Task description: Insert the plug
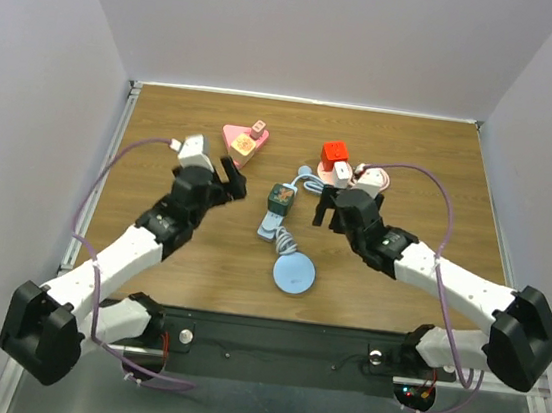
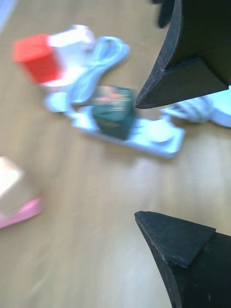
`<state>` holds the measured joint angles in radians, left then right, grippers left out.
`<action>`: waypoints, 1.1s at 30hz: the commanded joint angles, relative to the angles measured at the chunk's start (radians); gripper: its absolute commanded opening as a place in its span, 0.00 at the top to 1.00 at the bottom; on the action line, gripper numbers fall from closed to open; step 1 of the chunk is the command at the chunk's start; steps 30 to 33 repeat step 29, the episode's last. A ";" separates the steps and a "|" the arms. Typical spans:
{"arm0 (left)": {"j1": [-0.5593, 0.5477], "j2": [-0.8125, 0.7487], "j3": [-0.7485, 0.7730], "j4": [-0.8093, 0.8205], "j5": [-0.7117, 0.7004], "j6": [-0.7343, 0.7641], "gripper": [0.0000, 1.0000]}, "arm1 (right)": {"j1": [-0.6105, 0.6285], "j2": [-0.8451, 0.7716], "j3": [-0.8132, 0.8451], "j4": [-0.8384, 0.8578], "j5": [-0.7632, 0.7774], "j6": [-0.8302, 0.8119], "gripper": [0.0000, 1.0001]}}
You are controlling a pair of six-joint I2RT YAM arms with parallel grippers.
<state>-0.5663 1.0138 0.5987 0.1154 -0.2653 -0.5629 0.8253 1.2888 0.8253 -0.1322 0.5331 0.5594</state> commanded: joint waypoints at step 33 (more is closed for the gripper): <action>0.341 -0.027 0.243 -0.011 0.017 0.169 0.01 | -0.588 -0.424 -0.120 0.039 -0.061 -0.119 0.00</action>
